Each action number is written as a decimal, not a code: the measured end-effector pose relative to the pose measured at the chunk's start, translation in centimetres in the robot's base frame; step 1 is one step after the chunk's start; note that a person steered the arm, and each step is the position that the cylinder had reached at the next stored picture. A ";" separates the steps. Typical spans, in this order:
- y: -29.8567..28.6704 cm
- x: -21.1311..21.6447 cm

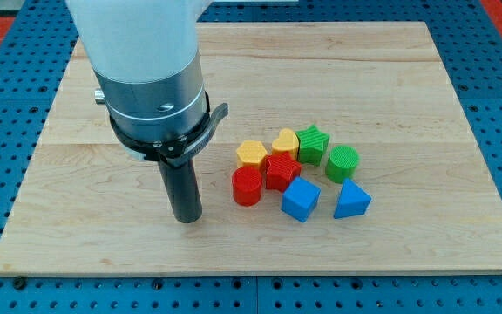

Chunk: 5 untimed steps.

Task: Move the group of blocks a bit left

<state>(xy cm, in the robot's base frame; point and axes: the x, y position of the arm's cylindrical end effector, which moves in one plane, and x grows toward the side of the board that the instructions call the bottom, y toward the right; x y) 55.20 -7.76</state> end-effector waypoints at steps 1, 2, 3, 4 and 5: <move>0.0 0.0; 0.1 0.0; 0.1 0.2; 0.1 0.3; 0.1 0.3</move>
<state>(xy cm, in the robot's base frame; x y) 55.50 -7.65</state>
